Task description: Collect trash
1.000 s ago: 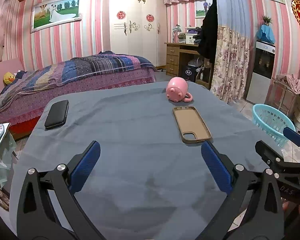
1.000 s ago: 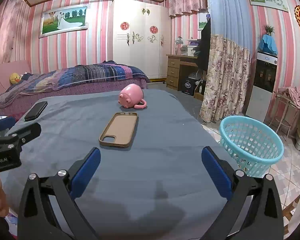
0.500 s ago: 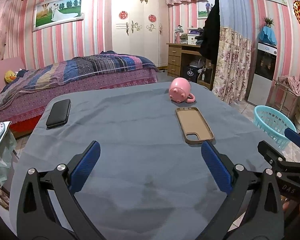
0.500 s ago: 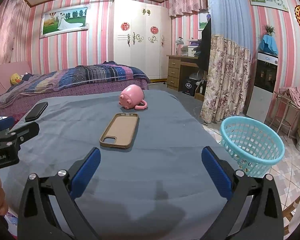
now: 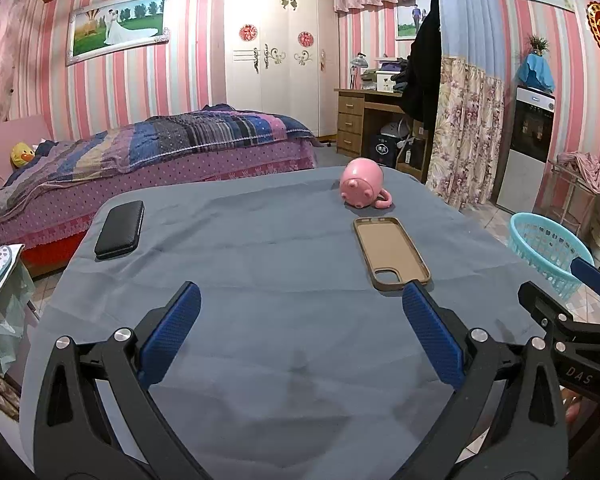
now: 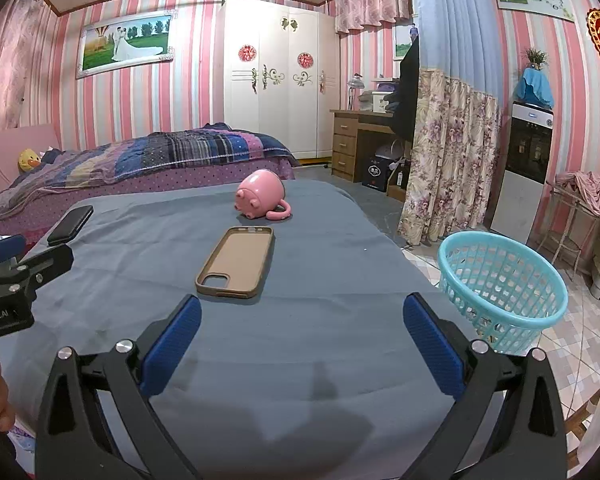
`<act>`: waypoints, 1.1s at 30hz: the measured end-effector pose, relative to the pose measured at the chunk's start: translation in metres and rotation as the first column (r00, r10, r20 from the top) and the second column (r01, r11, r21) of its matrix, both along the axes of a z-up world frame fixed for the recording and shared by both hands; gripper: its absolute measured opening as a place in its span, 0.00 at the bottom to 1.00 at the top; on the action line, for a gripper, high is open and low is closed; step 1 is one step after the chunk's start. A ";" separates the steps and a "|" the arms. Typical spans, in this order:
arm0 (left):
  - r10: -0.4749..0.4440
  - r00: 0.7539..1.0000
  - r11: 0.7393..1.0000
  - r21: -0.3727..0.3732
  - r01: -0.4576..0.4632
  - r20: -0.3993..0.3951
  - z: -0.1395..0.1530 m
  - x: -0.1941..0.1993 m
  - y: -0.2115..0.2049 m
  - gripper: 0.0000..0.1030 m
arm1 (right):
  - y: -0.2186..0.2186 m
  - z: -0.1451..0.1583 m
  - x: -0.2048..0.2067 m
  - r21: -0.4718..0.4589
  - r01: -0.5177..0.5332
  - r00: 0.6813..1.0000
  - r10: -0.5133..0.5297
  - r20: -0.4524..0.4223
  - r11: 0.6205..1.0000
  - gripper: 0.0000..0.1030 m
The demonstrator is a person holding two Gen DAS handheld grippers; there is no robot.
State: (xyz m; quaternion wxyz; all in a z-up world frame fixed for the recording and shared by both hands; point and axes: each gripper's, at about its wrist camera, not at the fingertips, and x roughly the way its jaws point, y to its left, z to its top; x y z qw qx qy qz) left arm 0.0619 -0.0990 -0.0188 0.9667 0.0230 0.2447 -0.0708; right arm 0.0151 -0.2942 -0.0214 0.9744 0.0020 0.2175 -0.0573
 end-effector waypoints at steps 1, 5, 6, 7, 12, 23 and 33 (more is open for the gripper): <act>0.001 1.000 1.000 0.000 -0.001 0.002 0.000 -0.001 0.000 0.95 | 0.000 0.000 0.000 -0.001 0.001 1.000 -0.001 0.000 1.000 0.96; 0.001 1.000 1.000 0.000 -0.001 0.002 0.000 -0.001 0.001 0.95 | 0.000 0.000 0.000 -0.002 -0.001 1.000 0.001 0.000 1.000 0.96; 0.002 1.000 1.000 0.000 -0.002 0.002 0.000 -0.001 0.001 0.95 | 0.000 0.000 0.000 -0.002 -0.001 1.000 0.001 0.000 1.000 0.96; 0.001 1.000 1.000 -0.001 -0.001 0.001 0.000 -0.001 0.001 0.95 | 0.000 0.000 0.000 -0.003 -0.002 1.000 0.002 0.000 1.000 0.96; 0.000 1.000 1.000 0.003 0.000 0.003 0.000 -0.002 0.001 0.95 | 0.000 0.000 0.000 -0.003 -0.001 1.000 0.001 0.000 1.000 0.96; 0.002 1.000 1.000 0.001 -0.002 0.004 0.001 -0.002 0.001 0.95 | 0.000 0.000 0.000 -0.003 -0.002 1.000 0.002 -0.001 1.000 0.96; 0.001 1.000 1.000 0.001 -0.001 0.008 0.003 -0.003 0.001 0.95 | 0.001 0.000 0.000 -0.003 -0.001 1.000 0.001 -0.001 1.000 0.96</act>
